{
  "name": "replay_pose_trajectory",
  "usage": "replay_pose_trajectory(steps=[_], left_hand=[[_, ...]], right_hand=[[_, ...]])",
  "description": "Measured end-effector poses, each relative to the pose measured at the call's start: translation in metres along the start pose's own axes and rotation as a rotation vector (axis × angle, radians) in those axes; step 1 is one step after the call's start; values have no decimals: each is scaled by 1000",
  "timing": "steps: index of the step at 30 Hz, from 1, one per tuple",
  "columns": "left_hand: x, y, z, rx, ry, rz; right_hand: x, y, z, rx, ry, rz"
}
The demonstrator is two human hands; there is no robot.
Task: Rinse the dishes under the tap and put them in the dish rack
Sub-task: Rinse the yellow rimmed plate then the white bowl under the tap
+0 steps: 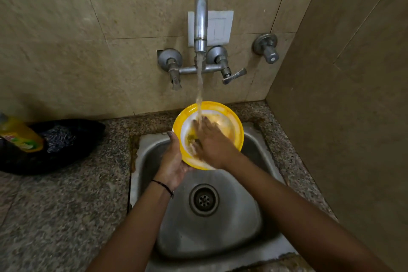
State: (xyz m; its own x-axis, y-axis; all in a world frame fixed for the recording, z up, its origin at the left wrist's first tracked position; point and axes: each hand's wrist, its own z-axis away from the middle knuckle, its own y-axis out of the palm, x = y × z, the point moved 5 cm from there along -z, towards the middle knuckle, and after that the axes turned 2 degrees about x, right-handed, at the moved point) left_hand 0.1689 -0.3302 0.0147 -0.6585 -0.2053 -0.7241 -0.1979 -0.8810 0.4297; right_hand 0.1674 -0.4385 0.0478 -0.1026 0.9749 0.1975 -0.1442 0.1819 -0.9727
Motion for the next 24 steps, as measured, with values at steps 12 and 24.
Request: replay_pose_trajectory(steps=[12, 24], left_hand=[[-12, -39, -4, -157, 90, -125], [11, -27, -7, -163, 100, -87]], right_hand=[[-5, 24, 44, -31, -343, -75], [61, 34, 34, -251, -37, -449]])
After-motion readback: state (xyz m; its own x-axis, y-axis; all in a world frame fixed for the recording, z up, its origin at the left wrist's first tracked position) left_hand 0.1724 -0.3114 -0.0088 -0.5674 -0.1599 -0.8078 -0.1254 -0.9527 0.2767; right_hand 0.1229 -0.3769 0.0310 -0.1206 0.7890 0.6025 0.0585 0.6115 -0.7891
